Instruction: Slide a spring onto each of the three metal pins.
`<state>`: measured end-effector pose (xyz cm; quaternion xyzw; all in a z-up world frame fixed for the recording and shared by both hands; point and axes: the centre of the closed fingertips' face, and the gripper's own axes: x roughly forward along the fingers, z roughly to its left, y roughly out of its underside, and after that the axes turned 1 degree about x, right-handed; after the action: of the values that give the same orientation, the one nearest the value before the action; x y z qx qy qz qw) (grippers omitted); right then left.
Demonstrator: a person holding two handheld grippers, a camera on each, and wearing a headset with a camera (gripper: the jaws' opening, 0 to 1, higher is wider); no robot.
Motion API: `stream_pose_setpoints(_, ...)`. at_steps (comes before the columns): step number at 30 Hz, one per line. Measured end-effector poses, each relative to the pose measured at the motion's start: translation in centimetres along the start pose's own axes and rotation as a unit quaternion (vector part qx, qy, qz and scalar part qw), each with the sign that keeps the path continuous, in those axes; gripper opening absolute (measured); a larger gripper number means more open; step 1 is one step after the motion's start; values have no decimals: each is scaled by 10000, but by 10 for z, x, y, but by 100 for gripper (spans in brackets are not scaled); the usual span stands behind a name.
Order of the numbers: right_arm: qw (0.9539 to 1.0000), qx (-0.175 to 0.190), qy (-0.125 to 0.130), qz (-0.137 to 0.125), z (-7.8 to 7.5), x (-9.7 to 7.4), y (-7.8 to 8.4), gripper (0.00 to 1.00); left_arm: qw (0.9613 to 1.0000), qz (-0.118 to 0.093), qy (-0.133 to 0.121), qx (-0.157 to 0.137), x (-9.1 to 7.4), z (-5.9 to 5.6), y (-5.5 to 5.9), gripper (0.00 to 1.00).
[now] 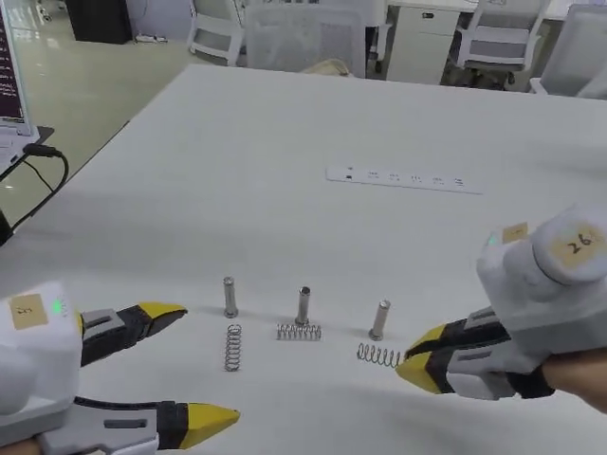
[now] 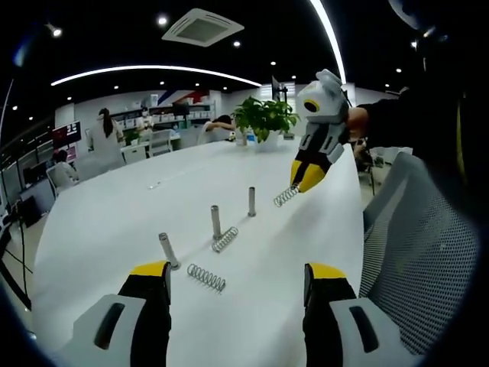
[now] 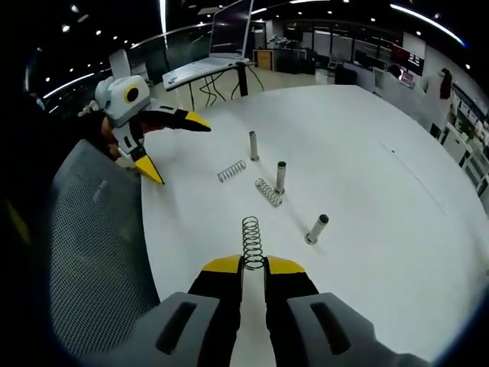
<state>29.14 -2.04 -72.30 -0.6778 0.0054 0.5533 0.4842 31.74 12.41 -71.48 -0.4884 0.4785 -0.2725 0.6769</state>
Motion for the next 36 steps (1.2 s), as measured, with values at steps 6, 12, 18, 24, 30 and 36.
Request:
stream_pose_setpoints(6, 9993, -255, -265, 4, 17, 6, -13, 8, 9985, -92, 515, 146, 3, -21, -17, 55)
stream_pose_setpoints(12, 9979, -452, -459, -18, 31, 6, -23, 8, 9955, -128, 881, 325, 8, -36, -28, 46)
stream_pose_setpoints(18, 9959, -600, -676, -69, 45, 5, -32, 8, 9921, -111, 1159, 469, 14, -49, -32, 40)
stream_pose_setpoints(24, 9930, -769, -891, -44, 60, 3, -35, 8, 9893, -120, 1317, 623, 17, -56, -34, 34)
stream_pose_setpoints(30, 9908, -888, -1017, -89, 70, 1, -41, 8, 9863, -148, 1449, 769, 20, -62, -37, 27)
stream_pose_setpoints(36, 9887, -992, -1118, -100, 78, 1, -44, 8, 9843, -236, 1535, 838, 20, -66, -40, 22)
